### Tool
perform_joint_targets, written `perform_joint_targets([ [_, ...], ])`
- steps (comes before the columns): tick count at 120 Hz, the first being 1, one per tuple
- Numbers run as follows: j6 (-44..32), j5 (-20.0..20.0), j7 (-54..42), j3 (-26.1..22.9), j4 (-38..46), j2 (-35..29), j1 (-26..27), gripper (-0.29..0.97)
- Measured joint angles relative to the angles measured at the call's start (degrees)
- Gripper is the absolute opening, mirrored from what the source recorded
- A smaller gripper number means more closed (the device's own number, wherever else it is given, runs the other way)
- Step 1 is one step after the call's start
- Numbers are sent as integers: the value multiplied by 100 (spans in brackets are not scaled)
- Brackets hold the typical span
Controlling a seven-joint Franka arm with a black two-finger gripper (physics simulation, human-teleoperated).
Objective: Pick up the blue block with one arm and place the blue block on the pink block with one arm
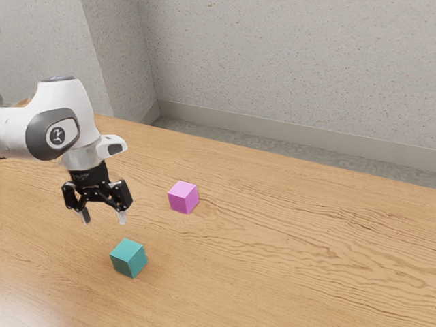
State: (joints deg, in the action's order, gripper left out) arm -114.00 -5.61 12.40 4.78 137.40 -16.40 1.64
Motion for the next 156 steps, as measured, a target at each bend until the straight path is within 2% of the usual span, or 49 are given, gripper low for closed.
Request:
perform_joint_targets([
  [31, -1102, 27, -619, -126, 21, 867, -134, 68],
  [56, -1686, 7, -1163, -119, 26, 1432, -142, 68],
  [156, -2245, -290, -2198, -127, 141, 2284, -225, 68],
])
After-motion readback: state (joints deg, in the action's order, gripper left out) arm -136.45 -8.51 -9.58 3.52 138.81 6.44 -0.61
